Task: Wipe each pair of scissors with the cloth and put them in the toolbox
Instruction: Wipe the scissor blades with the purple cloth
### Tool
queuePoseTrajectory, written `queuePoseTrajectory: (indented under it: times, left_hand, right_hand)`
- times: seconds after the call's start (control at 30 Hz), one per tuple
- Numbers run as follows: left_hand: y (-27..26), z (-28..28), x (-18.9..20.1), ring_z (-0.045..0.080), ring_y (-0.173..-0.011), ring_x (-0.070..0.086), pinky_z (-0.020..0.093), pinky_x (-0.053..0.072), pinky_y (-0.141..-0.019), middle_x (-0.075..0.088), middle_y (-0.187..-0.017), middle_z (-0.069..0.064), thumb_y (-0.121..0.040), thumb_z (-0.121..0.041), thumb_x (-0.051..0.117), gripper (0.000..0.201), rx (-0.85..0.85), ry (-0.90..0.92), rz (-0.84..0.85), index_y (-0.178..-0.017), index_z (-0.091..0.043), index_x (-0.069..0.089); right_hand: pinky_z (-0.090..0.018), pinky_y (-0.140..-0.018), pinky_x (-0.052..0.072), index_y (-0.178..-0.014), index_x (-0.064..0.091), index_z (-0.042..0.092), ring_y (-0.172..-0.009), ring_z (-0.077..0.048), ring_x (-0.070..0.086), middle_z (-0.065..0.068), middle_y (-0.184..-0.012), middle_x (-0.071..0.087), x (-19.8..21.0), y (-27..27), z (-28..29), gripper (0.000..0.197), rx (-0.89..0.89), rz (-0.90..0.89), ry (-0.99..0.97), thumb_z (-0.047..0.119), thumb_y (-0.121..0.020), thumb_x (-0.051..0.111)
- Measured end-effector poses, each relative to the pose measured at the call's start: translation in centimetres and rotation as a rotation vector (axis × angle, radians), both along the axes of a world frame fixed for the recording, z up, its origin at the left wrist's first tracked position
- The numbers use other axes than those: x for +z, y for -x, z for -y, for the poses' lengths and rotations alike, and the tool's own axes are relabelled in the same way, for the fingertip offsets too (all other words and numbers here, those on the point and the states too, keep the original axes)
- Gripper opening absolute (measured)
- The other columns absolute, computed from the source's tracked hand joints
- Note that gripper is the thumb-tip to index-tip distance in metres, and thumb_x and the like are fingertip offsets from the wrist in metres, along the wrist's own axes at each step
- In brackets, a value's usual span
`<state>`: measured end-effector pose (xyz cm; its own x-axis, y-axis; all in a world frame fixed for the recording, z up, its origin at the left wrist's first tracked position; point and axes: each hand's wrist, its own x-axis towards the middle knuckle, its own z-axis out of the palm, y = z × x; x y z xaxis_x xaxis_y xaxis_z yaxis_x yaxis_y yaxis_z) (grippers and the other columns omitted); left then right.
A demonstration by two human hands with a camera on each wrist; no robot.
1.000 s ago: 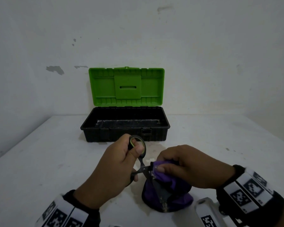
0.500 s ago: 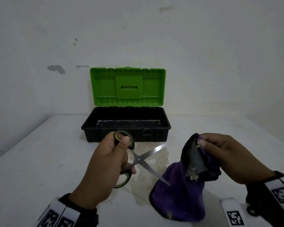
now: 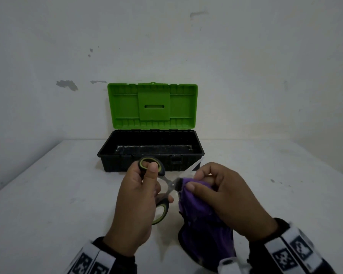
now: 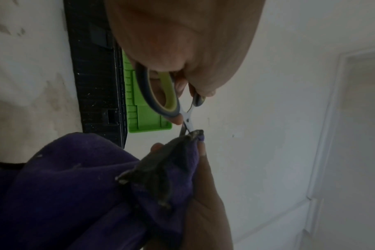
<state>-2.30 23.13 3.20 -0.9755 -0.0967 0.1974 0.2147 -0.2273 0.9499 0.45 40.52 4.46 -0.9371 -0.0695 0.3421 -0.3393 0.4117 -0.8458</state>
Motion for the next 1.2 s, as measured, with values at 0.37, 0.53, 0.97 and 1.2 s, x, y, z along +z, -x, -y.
queuePoseTrajectory:
  times: [0.37,0.53,0.97,1.2]
  left_hand:
    - [0.1,1.0,0.1,0.011,-0.047,0.031,0.032,0.054,-0.051,0.027,-0.055,0.001,-0.099,-0.027,0.047,0.022,-0.027,-0.088,0.019,-0.091,-0.009,0.057]
    - [0.0,0.7,0.2,0.009,-0.045,0.032,0.031,0.054,-0.05,0.028,-0.055,0.0,-0.099,-0.027,0.047,0.021,-0.01,-0.111,0.035,-0.09,-0.011,0.058]
    - [-0.2,0.6,-0.6,0.006,-0.049,0.04,0.017,0.045,-0.048,0.041,-0.054,-0.006,-0.096,-0.032,0.049,0.019,0.078,0.043,-0.183,-0.085,-0.02,0.057]
    - [0.0,0.5,-0.7,0.009,-0.05,0.036,0.018,0.042,-0.047,0.038,-0.054,-0.006,-0.087,-0.04,0.052,0.021,0.049,0.045,-0.19,-0.083,-0.021,0.056]
  right_hand:
    - [-0.022,-0.075,0.054,-0.09,0.077,0.031,-0.082,-0.006,0.068,0.013,-0.085,0.074,-0.1,0.0,-0.9,0.015,-0.038,-0.066,-0.143,0.026,-0.091,0.063]
    - [-0.023,-0.063,0.053,-0.087,0.074,0.02,-0.069,-0.014,0.07,-0.004,-0.077,0.075,0.6,-0.2,-0.8,0.006,0.117,0.128,0.129,0.02,-0.087,0.068]
    - [-0.027,-0.066,0.056,-0.095,0.071,0.017,-0.072,-0.02,0.072,-0.005,-0.086,0.075,0.6,0.4,0.9,0.023,0.026,0.193,0.235,0.009,-0.076,0.08]
    - [-0.023,-0.067,0.052,-0.074,0.078,0.024,-0.071,-0.009,0.068,0.006,-0.076,0.075,1.3,0.8,1.6,0.013,0.128,0.215,0.018,0.022,-0.086,0.073]
